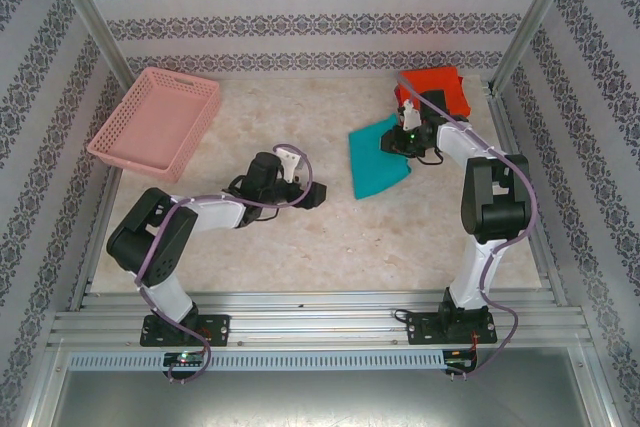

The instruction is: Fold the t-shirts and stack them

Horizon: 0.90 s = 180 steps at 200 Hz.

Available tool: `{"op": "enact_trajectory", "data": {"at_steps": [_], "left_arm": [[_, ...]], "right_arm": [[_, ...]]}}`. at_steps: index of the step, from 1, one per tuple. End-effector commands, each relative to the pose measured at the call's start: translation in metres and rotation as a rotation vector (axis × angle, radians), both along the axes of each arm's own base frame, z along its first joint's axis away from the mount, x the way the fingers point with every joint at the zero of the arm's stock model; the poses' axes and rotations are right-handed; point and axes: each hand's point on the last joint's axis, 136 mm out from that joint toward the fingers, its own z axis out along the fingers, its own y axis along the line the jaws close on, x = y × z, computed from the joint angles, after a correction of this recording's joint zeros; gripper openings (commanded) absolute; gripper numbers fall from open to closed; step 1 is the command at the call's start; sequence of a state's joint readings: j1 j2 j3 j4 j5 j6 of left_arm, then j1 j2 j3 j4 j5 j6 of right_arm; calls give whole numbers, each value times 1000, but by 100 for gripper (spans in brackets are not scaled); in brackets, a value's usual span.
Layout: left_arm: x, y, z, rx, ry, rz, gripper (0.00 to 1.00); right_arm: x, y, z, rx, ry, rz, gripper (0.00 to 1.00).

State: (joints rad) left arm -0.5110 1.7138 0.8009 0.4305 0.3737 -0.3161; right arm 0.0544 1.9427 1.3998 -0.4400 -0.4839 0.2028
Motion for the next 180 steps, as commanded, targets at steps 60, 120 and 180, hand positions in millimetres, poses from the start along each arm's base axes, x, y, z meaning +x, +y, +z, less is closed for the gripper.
{"op": "enact_trajectory", "data": {"at_steps": [60,120,180], "left_arm": [[56,-43,-9,-124,301,224,100],[71,-96,-31,-52,430,170,92],[80,-116,-45,-54,476,143,62]], "right_arm": [[-10,-47,-16,-53,-6,-195,77],[-15,-46,-22,92,13,-176,77],[-9,-29,-28,212,25,-142,75]]}}
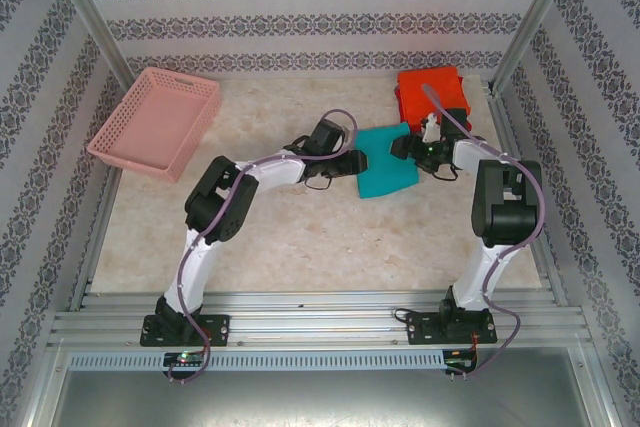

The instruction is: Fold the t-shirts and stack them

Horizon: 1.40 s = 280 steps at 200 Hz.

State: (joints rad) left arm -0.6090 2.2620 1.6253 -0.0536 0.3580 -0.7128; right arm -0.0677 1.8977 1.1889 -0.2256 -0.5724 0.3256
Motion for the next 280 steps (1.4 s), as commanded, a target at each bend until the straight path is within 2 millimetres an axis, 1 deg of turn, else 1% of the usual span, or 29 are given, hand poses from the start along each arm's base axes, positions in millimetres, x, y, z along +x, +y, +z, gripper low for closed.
{"op": "enact_trajectory", "data": {"at_steps": [1,10,26,32,44,64,72,92,106,127,140,157,168,175,177,179,183,187,192,198,217,219,221,233,244,251,266,271,280], "left_arm": [[-5,-6,-9,13,55,-14,62],[-3,-8,-8,5,56,-19,55],[-1,-15,-12,-12,65,-36,52],[0,-17,-14,-15,69,-43,49],[0,-20,-19,-11,77,-55,45],[0,-21,-28,-1,96,-64,37],[0,-21,-31,-1,103,-63,29],[-2,-19,-39,2,118,-59,17],[-3,-17,-44,4,126,-56,15],[-4,-14,-49,3,134,-47,15],[-5,-12,-52,4,138,-45,15],[-5,-10,-53,2,141,-41,15],[-6,-10,-54,2,139,-40,15],[-5,-8,-52,-2,134,-38,15],[-5,-8,-52,-1,132,-39,16],[-5,-8,-52,-1,130,-38,16],[-5,-7,-52,-2,126,-36,17],[-5,-6,-49,-3,118,-35,18],[-4,-4,-46,-4,107,-30,21],[-3,-2,-42,-6,86,-23,27],[0,12,-21,-6,-5,18,55],[-1,14,-22,-2,-9,22,58],[0,16,-17,-3,-23,29,61],[0,31,-3,15,-93,64,84],[-1,45,7,40,-162,90,96],[-3,52,14,56,-201,101,100],[-7,66,27,80,-278,119,100],[-11,70,27,89,-294,122,100],[-15,77,34,94,-339,123,100]], "right_arm": [[2,13,-6,84,4,28,75],[2,15,-10,108,23,31,75],[4,19,-14,147,45,37,74],[4,20,-16,154,50,35,74],[5,21,-17,165,53,31,74],[4,26,-20,205,68,37,73],[4,30,-19,235,64,44,73],[4,42,-14,314,43,71,71],[4,49,-13,343,42,93,69],[3,61,-11,362,36,137,64],[1,67,-11,365,44,162,59],[2,70,-12,340,49,174,47],[2,71,-11,337,45,178,34],[3,70,-11,328,42,174,23],[3,70,-11,324,40,172,21],[3,69,-11,319,40,171,14],[4,68,-10,310,35,169,5],[4,67,-10,299,32,170,0],[4,66,-9,281,26,172,0],[3,64,-9,259,23,173,0],[2,59,-5,195,16,182,0],[3,58,-5,186,14,183,0],[3,58,-4,179,12,185,0],[3,52,-2,103,7,187,0],[4,47,0,7,-1,199,0],[5,46,3,-41,-15,208,0],[11,44,14,-114,-58,223,0],[14,43,18,-132,-70,229,0],[18,41,26,-164,-89,236,0]]}}
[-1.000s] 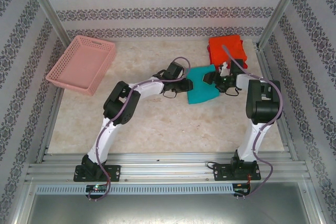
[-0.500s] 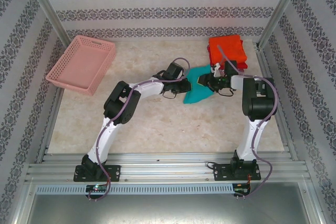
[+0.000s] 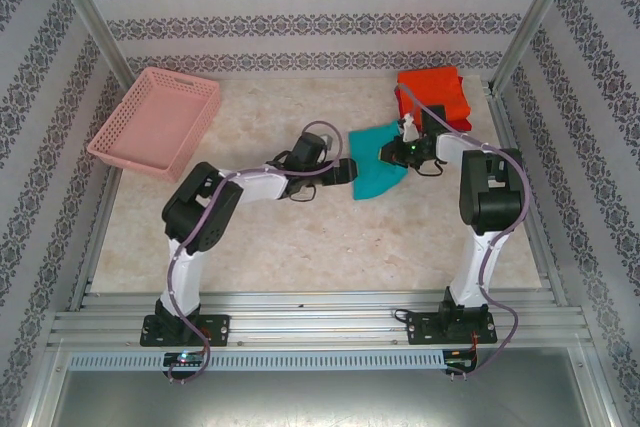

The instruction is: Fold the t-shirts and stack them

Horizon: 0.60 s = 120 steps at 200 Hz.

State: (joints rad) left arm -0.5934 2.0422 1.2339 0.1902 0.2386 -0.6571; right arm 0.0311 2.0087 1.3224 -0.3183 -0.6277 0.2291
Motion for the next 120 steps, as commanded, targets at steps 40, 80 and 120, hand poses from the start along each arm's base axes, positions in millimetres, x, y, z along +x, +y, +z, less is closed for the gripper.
{"op": "enact_trajectory", "data": {"at_steps": [40,80,120], "left_arm": [[-9,49,37,110,-301,51,100],[-18,54,38,124,-326,28,100],[-19,51,39,114,-332,7,100]], "right_arm": [[37,-18,72,-241,-195,73,0],[68,-22,107,-235,-250,76,0],[95,-37,135,-246,-300,60,0]]}}
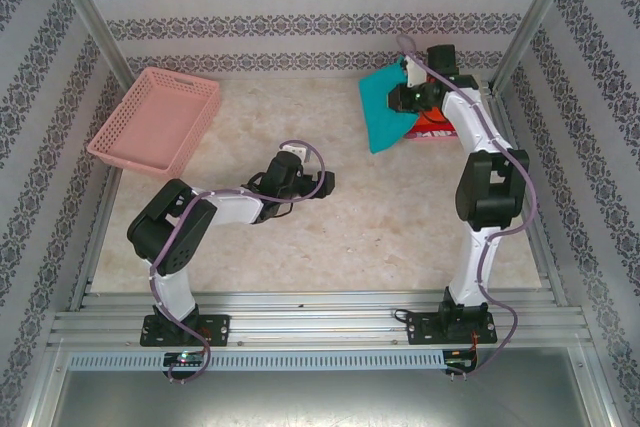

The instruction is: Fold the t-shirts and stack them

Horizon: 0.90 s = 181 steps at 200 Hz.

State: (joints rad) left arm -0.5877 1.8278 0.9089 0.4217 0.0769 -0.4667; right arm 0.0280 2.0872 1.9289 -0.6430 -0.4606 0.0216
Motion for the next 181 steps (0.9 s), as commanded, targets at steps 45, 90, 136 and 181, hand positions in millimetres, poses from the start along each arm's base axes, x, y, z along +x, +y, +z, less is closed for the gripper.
{"op": "enact_trajectory", "data": {"at_steps": [45,90,136,181], "left_arm": [[0,-12,27,-9,-109,-97,100],[-12,-9,28,43,-142,-168,100],[-29,-17,37,67,-196,-275,100],[-40,-22,43,107,-244,-358,100]], "right_arm": [[41,-54,32,-2,-54,-62,0],[68,-88,37,50,-92,-98,0],[81,-103,15,44,-94,-97,0],[86,-119,-12,-37,-71,-116,0]]}}
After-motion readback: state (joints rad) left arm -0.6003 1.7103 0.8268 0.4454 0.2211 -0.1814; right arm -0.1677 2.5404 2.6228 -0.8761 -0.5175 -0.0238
